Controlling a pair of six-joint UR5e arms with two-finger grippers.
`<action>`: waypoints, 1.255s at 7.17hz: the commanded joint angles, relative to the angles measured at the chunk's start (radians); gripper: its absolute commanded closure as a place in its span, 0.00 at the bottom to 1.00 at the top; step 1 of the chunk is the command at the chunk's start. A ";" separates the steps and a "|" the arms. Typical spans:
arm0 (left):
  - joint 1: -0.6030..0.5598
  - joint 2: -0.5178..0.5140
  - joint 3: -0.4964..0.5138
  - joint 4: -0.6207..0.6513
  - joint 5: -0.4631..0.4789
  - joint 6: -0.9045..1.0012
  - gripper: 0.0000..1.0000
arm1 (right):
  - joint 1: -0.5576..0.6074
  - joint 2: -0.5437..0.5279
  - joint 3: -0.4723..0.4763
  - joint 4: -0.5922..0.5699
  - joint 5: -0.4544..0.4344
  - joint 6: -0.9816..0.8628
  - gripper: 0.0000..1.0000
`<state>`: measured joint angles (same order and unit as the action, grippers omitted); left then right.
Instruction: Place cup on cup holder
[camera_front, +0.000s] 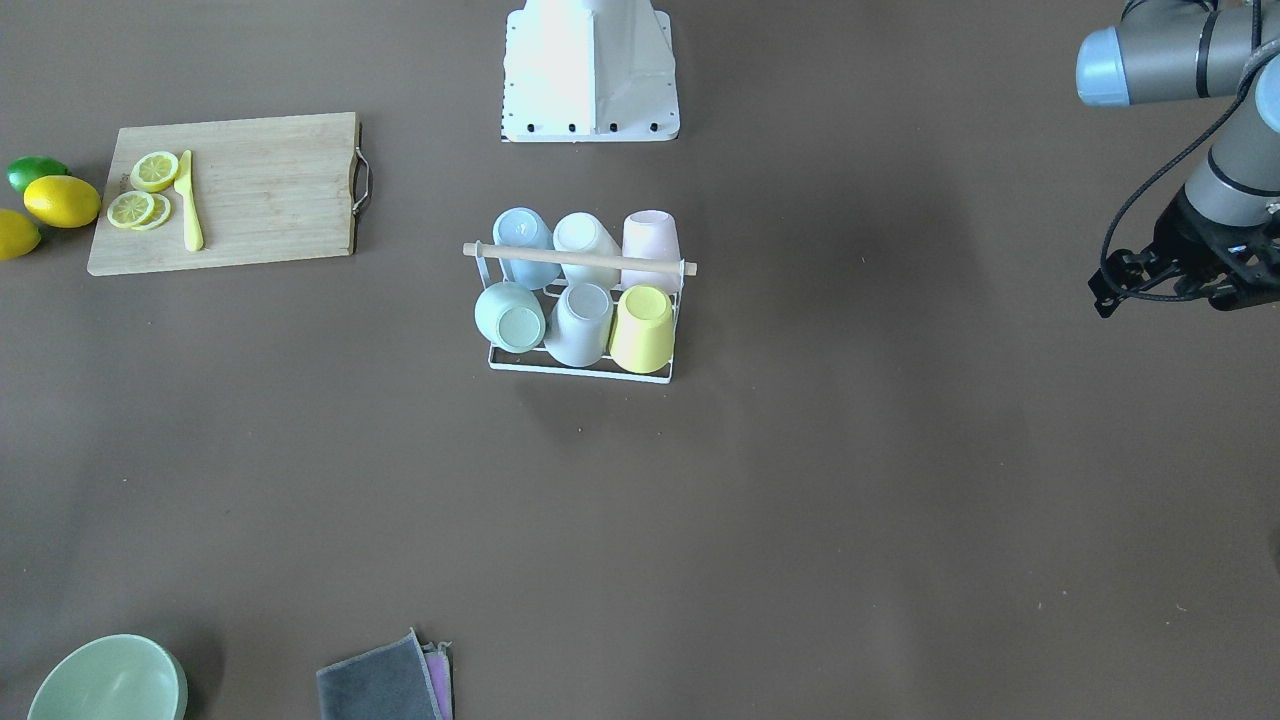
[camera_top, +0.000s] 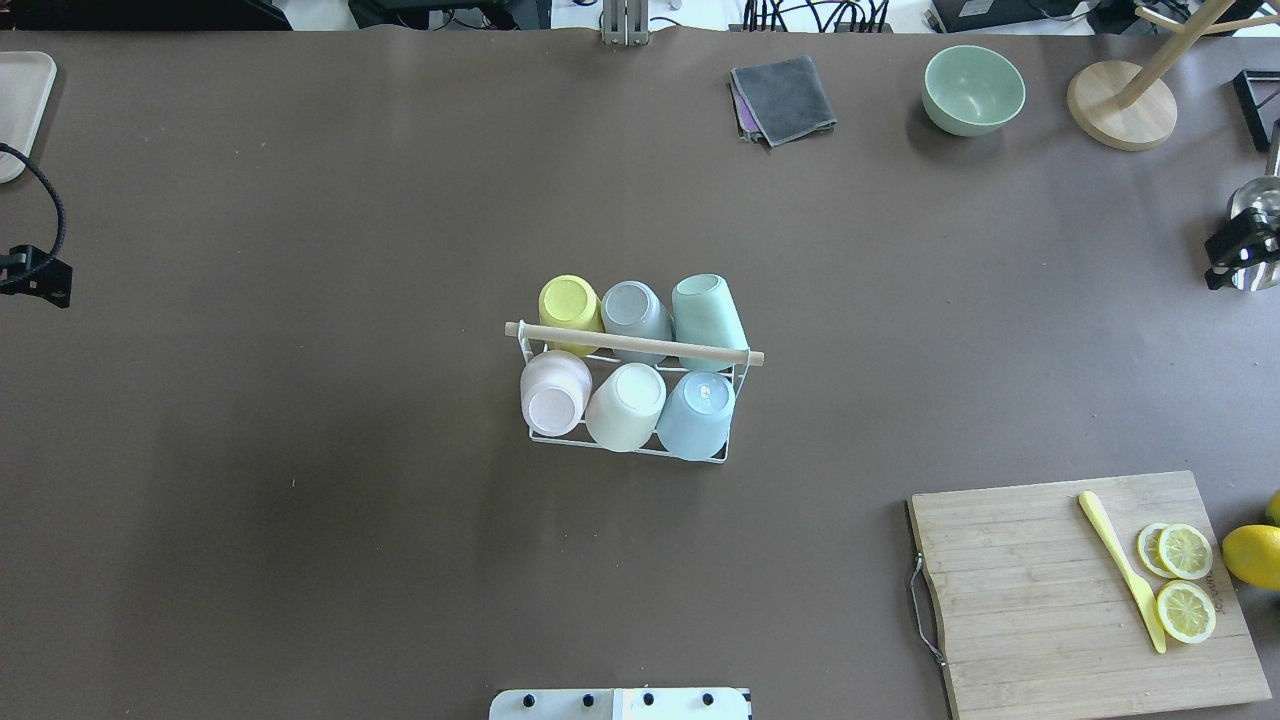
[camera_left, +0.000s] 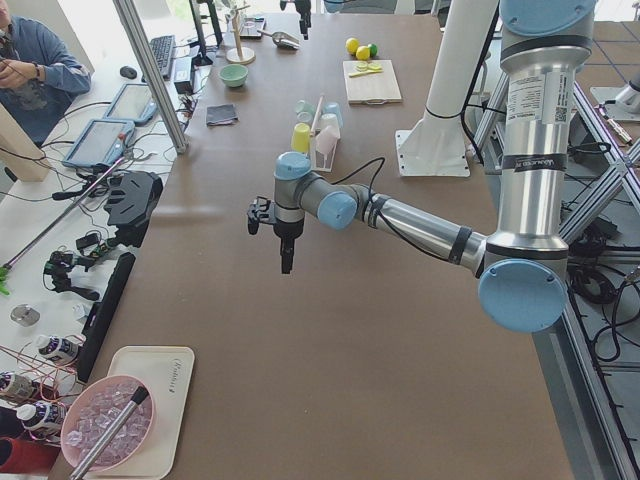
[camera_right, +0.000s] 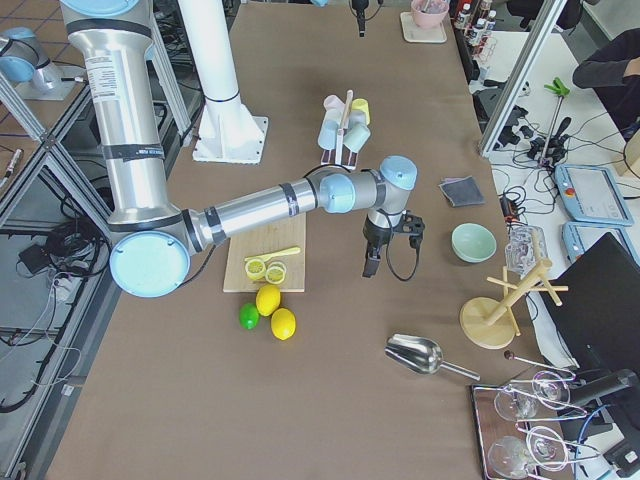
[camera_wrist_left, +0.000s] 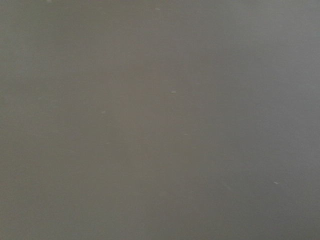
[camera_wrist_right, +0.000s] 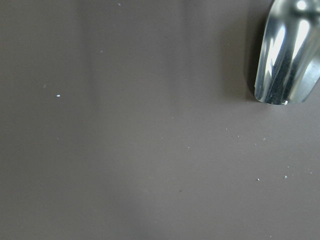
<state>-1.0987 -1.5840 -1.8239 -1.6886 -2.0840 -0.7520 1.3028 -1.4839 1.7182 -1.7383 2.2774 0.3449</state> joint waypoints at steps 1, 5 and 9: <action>-0.082 -0.004 0.107 0.010 -0.149 0.006 0.01 | 0.193 -0.067 -0.061 -0.001 0.091 -0.197 0.00; -0.223 -0.004 0.292 0.004 -0.149 0.332 0.01 | 0.274 -0.111 -0.118 0.060 0.113 -0.241 0.00; -0.288 -0.007 0.261 -0.011 -0.149 0.399 0.01 | 0.282 -0.075 -0.109 0.062 0.091 -0.236 0.00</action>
<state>-1.3585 -1.5994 -1.5396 -1.6993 -2.2251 -0.3578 1.5827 -1.5707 1.6050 -1.6770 2.3823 0.1053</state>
